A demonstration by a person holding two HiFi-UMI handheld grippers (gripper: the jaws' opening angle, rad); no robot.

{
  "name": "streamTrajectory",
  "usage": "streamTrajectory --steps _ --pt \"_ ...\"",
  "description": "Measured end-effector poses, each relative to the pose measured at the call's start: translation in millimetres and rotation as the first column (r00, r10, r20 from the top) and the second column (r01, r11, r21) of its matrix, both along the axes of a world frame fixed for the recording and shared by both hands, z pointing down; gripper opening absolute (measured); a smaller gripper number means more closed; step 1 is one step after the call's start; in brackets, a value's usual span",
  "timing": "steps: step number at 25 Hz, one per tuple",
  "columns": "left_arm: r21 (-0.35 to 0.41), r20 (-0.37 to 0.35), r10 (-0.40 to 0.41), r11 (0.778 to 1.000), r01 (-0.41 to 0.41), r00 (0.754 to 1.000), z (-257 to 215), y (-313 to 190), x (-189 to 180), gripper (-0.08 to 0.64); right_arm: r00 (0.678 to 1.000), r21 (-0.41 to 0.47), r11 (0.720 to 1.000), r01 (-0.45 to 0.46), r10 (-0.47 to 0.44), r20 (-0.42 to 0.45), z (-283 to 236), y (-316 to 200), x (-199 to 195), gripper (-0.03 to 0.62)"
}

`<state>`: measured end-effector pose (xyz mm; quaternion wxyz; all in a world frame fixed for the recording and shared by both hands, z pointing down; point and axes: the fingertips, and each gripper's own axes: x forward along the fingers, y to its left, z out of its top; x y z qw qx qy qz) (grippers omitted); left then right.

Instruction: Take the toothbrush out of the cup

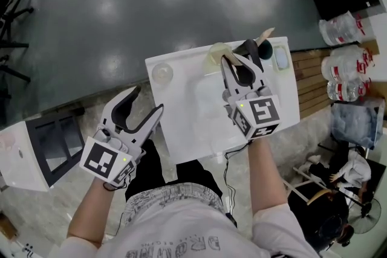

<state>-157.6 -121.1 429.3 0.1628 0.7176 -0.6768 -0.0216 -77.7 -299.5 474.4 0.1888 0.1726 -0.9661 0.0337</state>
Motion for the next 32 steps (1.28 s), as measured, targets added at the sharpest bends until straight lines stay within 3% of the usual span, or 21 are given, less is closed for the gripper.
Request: streamTrajectory --steps 19,32 --pt "0.052 0.039 0.048 0.997 -0.05 0.998 -32.8 9.7 20.4 0.265 0.994 0.072 0.997 -0.041 0.033 0.107 -67.7 11.6 28.6 0.063" --pt "0.083 0.055 0.117 0.989 -0.121 0.992 -52.7 -3.8 39.0 0.265 0.972 0.065 0.985 -0.16 0.146 0.182 -109.9 12.2 85.9 0.063"
